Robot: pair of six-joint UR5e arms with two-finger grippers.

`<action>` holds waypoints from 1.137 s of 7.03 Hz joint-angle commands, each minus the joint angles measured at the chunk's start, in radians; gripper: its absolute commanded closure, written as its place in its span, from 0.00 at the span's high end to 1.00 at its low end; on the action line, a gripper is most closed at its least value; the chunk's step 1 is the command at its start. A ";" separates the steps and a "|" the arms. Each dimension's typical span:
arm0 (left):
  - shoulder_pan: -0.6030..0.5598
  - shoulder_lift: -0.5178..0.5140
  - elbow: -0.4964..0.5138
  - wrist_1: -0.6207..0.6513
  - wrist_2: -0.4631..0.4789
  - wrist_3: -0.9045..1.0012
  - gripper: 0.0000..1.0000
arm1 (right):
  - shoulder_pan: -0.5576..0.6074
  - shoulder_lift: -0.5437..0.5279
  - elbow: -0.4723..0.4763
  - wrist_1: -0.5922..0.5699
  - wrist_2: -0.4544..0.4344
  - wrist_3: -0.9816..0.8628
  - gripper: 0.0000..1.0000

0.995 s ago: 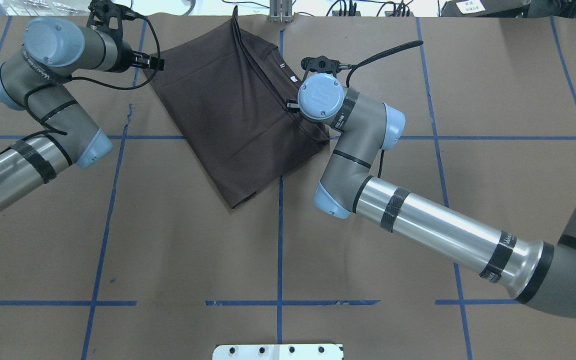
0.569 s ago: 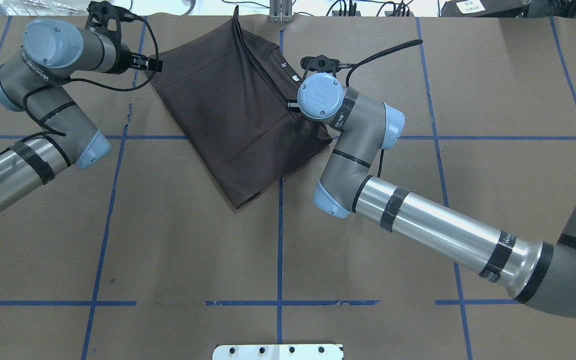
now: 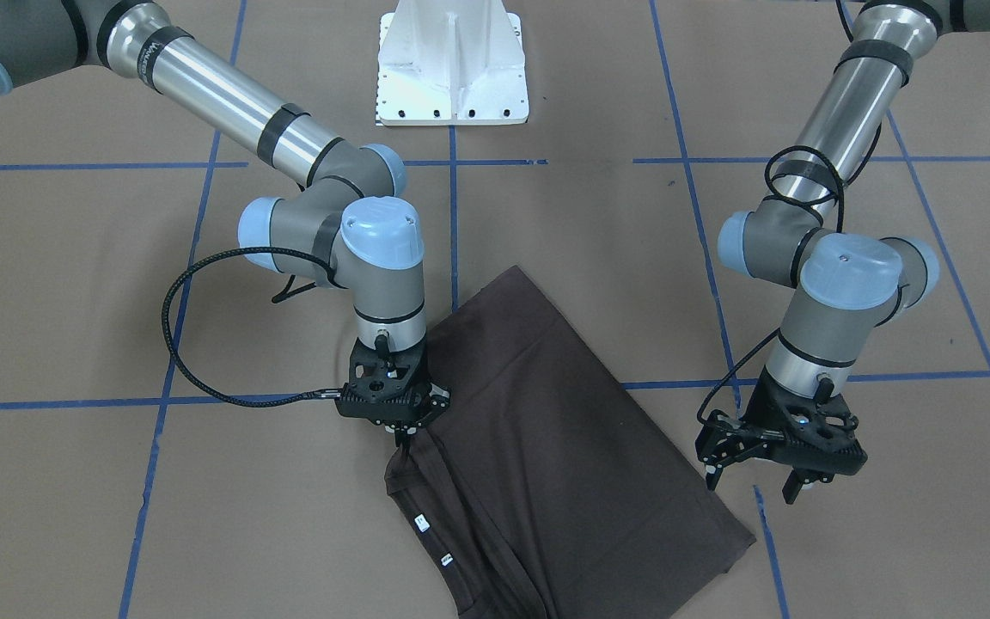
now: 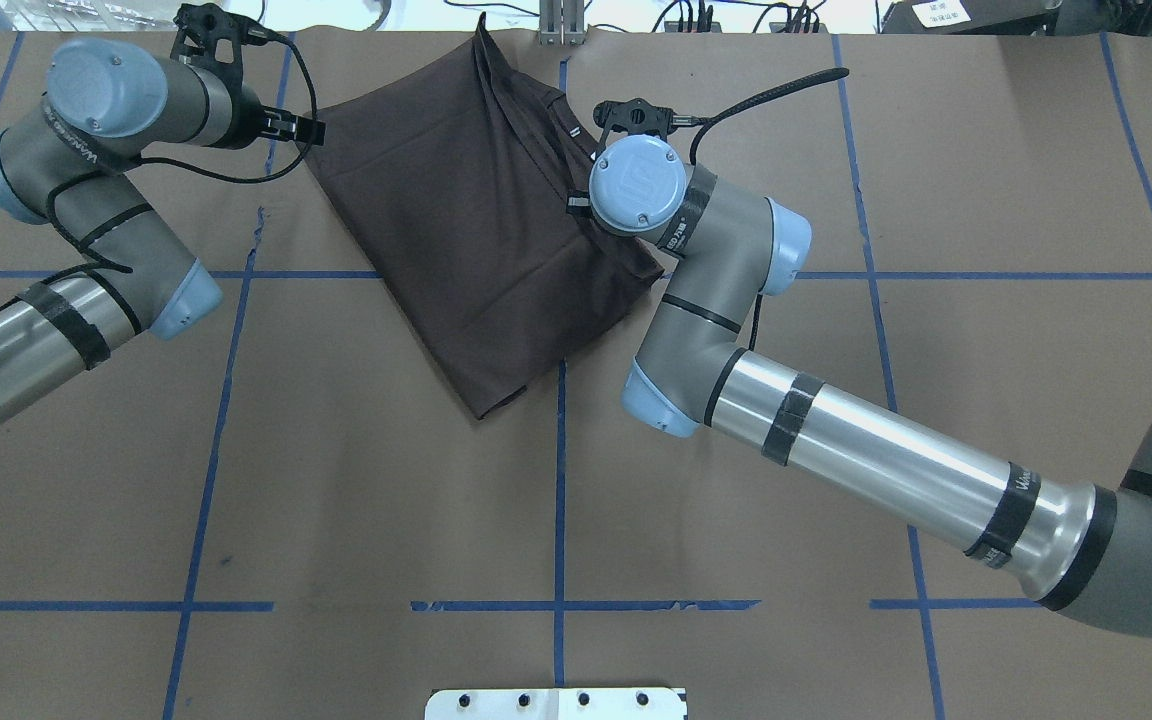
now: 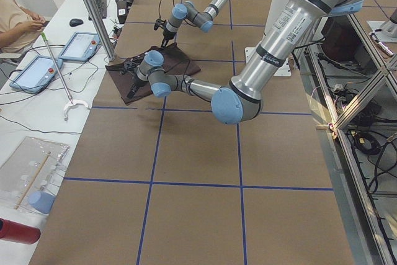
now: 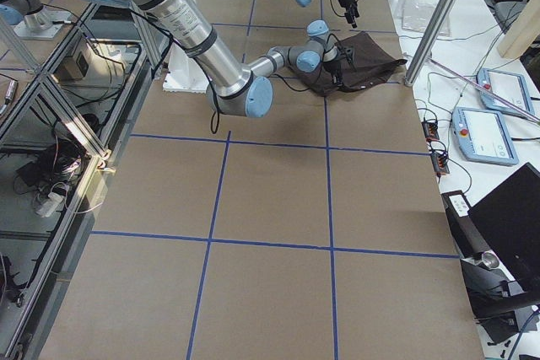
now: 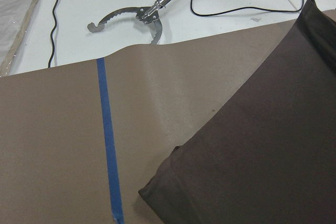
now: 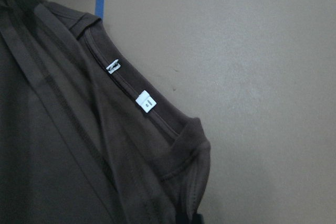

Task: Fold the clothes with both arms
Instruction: 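Move the right gripper to the folded shirt's collar corner and grasp it, then drag the collar corner toward the robot with the right gripper, straightening the shirt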

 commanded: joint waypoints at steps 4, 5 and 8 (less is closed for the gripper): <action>0.001 0.000 -0.007 -0.004 0.000 0.000 1.00 | -0.291 -0.331 0.568 -0.175 -0.190 0.156 0.00; 0.001 0.000 -0.015 -0.006 0.000 0.000 1.00 | -0.340 -0.404 0.667 -0.197 -0.222 0.161 0.00; 0.007 -0.002 -0.030 -0.009 0.000 0.000 1.00 | -0.379 -0.566 0.796 -0.194 -0.247 0.156 0.00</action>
